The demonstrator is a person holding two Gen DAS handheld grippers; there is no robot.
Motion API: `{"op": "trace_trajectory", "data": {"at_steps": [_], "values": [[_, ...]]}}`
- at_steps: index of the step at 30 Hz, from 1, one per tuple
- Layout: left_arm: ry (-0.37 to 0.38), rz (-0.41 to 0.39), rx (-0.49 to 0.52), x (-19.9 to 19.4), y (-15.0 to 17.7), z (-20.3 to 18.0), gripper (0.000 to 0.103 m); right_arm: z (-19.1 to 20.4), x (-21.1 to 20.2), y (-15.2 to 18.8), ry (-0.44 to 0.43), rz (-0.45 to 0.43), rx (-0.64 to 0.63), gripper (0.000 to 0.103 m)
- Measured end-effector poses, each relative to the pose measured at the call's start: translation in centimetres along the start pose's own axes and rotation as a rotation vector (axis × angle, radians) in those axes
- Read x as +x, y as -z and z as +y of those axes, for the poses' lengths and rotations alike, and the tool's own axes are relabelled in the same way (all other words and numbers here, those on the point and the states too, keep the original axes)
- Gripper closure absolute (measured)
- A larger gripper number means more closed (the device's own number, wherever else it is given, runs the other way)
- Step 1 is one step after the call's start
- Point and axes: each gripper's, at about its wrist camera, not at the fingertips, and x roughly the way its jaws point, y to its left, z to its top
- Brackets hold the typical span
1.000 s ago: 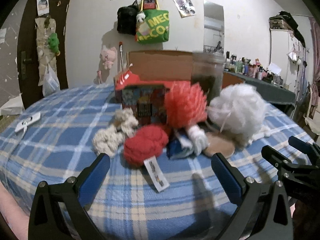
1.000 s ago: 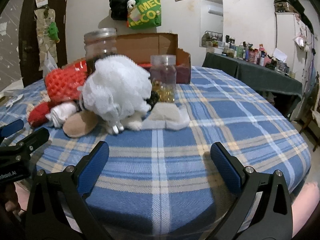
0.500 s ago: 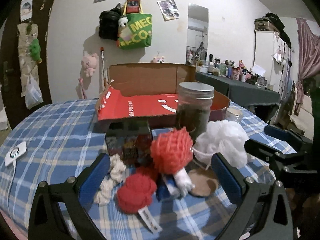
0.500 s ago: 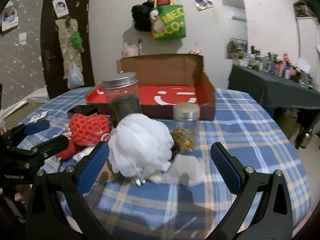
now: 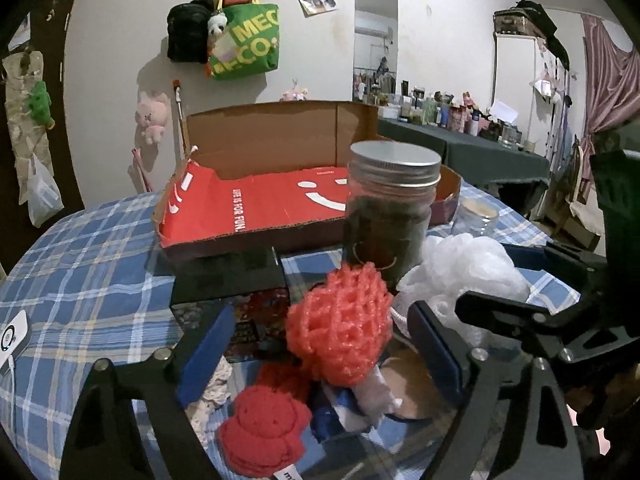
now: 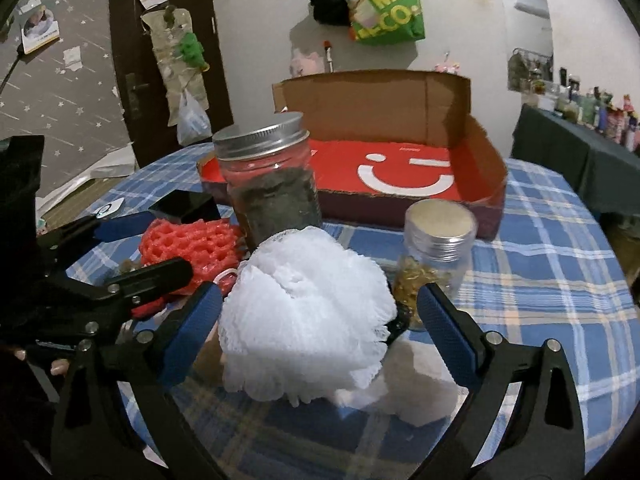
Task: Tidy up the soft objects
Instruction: 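Grasp the red mesh sponge with the left tool while the right tool grasps the white mesh puff, then carry the red sponge and white puff into the red box and open both tools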
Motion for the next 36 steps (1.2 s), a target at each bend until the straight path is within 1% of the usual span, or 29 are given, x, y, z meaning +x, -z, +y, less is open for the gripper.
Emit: {"op": "trace_trajectory", "data": {"at_steps": [2,3,5,6,7,8,9,10,11,12,14,19,23,27,31,36], "values": [[0.001,0.009,0.004,0.2,0.1,0.0,0.021,-0.2,0.3,0.0,-0.020,0.013,0.013,0.014],[0.003,0.016,0.004,0.3,0.2,0.0,0.022,-0.2,0.5,0.0,-0.028,0.019,0.019,0.016],[0.001,0.024,0.004,0.4,0.3,-0.1,0.026,-0.2,0.5,0.0,-0.044,0.021,0.031,0.025],[-0.001,0.026,0.006,0.5,0.3,-0.1,0.028,-0.2,0.5,0.0,-0.051,0.023,0.035,0.026],[0.001,0.029,0.007,0.5,0.3,-0.2,0.033,-0.1,0.4,0.1,-0.057,0.024,0.039,0.029],[0.005,0.033,0.008,0.5,0.4,-0.2,0.040,-0.1,0.4,0.1,-0.060,0.024,0.042,0.034],[0.009,0.034,0.007,0.5,0.4,-0.2,0.044,-0.1,0.3,0.1,-0.064,0.023,0.044,0.034],[0.020,0.039,0.005,0.5,0.4,-0.2,0.050,0.0,0.1,0.2,-0.069,0.021,0.046,0.038],[0.030,0.043,0.002,0.5,0.4,-0.2,0.051,0.0,0.0,0.2,-0.072,0.020,0.052,0.044],[0.029,0.040,0.003,0.4,0.4,-0.1,0.053,-0.1,-0.1,0.3,-0.073,0.019,0.059,0.046],[0.035,0.033,0.008,0.1,0.5,-0.3,0.057,-0.1,-0.4,0.4,-0.079,0.010,0.067,0.053],[0.053,0.025,-0.012,-0.7,0.6,-0.2,0.061,0.5,-1.6,0.6,-0.054,-0.032,0.062,0.065],[0.050,0.018,-0.017,-1.4,0.5,-0.2,0.062,0.7,-2.8,0.6,-0.039,-0.067,0.060,0.068],[0.046,-0.004,-0.018,-2.4,0.3,0.0,0.062,0.7,-4.2,0.4,-0.027,-0.092,0.064,0.068],[0.038,-0.043,-0.007,-3.9,-0.3,0.0,0.062,0.3,-5.5,0.0,-0.015,-0.113,0.066,0.068],[0.027,-0.088,0.020,-5.3,-1.9,0.4,0.062,0.0,-7.1,-1.0,-0.001,-0.148,0.052,0.068]]}}
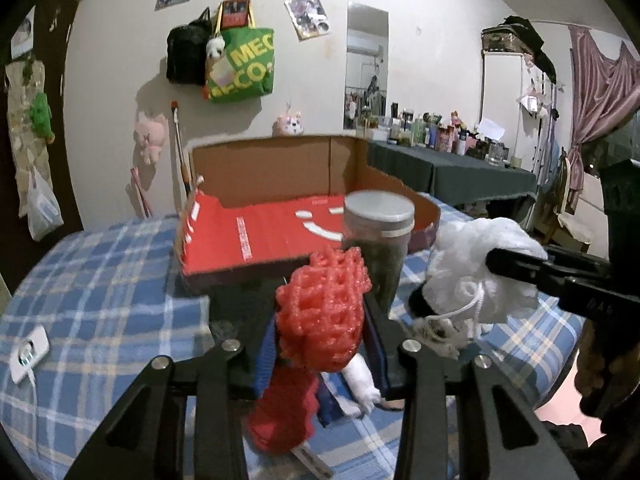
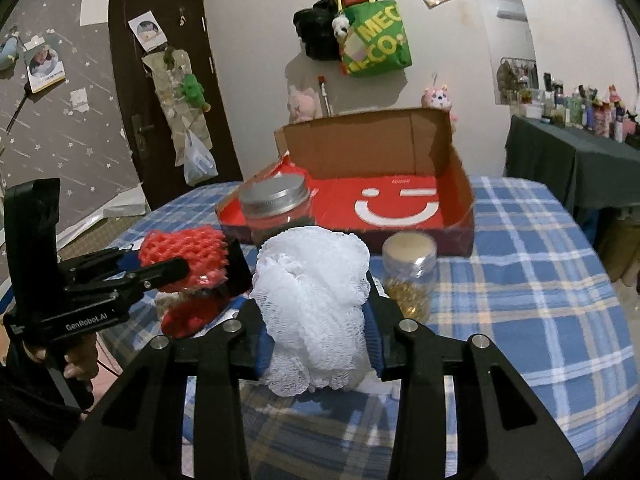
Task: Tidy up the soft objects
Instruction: 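Carry the red sponge and white puff into the red box and open both tools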
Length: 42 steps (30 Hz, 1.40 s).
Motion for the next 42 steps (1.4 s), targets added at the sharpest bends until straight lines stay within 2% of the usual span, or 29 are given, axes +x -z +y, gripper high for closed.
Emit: {"op": "trace_trajectory", "data": {"at_steps": [9,16,22,27,33,42], "values": [[0.016,-0.011,0.053,0.9,-5.2,2.3,0.062,-0.5,-1.4,-5.7,-0.019,-0.077,-0.059,0.068],[0.001,0.010,0.130,4.7,-9.7,3.9,0.062,-1.0,1.8,-11.5,-0.008,-0.074,-0.141,0.068],[-0.011,0.096,0.184,10.7,-12.7,5.5,0.062,-2.6,8.7,-16.3,0.006,0.014,-0.179,0.068],[-0.028,0.177,0.217,16.7,-14.3,6.6,0.062,-4.3,16.1,-18.7,0.035,0.120,-0.203,0.068],[-0.021,0.257,0.223,23.2,-15.3,7.4,0.062,-6.1,24.0,-19.2,0.069,0.248,-0.212,0.068],[-0.013,0.354,0.199,30.6,-15.3,8.4,0.061,-8.4,31.3,-18.4,0.119,0.357,-0.171,0.068]]}}
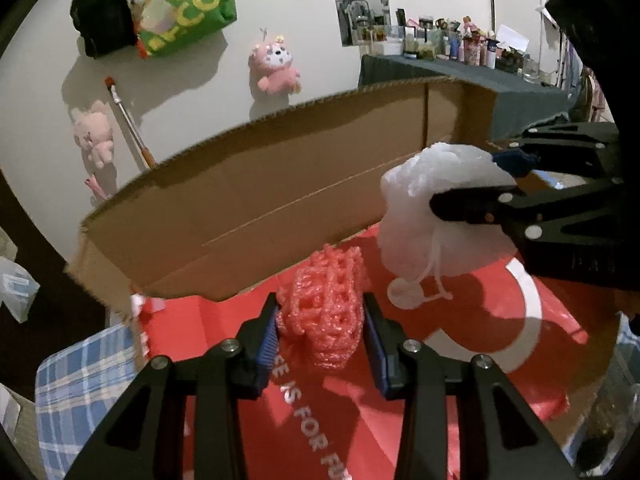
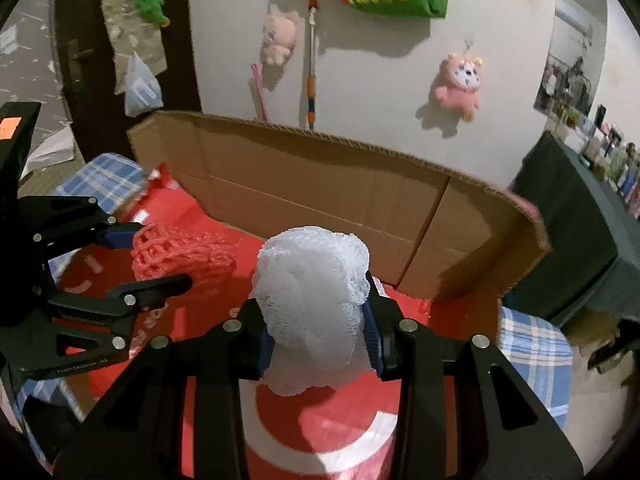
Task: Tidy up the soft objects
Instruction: 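Carry the red sponge and white puff into the red box and open both tools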
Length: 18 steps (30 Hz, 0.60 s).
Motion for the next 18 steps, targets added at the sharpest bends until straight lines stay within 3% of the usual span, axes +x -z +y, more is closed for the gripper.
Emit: {"op": "trace_trajectory", "data": {"at_steps": [10,18], "values": [[0.009,0.070,-0.060,3.7,-0.1,1.2,0.059,-1.6,4.6,0.3,0.020,0.099,0.062,0.067],[-0.011,0.093,-0.040,4.0,0.2,0.6,0.058,-1.6,4.8,0.6,0.022,0.113,0.060,0.056]]}}
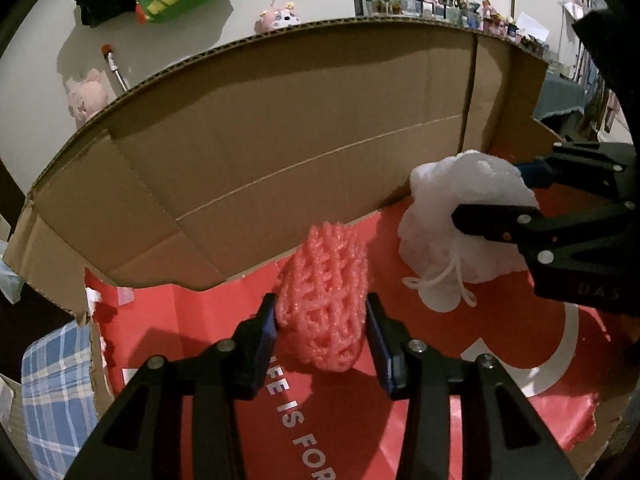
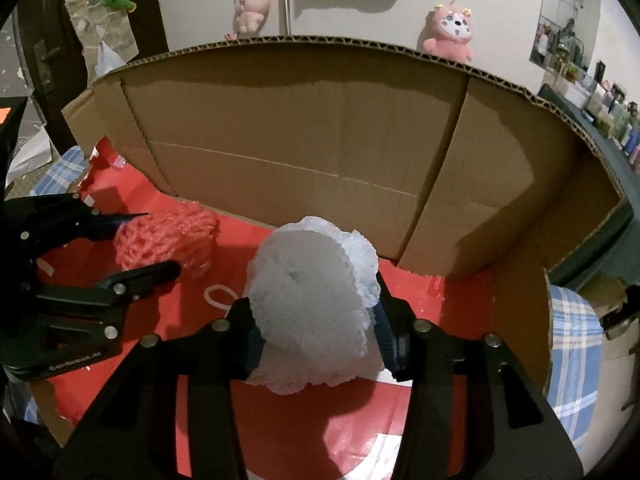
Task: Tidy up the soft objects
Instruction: 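Carry the red sponge and white puff into the red box and open both tools, then withdraw both tools from the box back toward the remaining items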
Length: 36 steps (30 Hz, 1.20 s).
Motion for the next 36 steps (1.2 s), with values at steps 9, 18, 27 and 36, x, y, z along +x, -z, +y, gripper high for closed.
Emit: {"op": "trace_trajectory", "data": {"at_steps": [9,18,27,36], "values": [[-0.004,0.002,-0.010,0.0,0.0,0.1,0.055,0.0,0.0,0.0,0.008,0.011,0.006,0.047],[0.000,-0.017,-0.032,-0.7,-0.6,0.5,0.035,-0.1,-0.4,0.2,0.008,0.012,0.016,0.032],[-0.011,-0.084,-0.074,-4.7,0.3,0.6,0.015,-0.2,-3.6,0.1,0.018,-0.034,0.048,0.025],[-0.033,-0.196,-0.132,-11.6,1.2,0.3,0.004,0.1,-11.4,0.7,0.031,-0.148,0.091,0.017]]}}
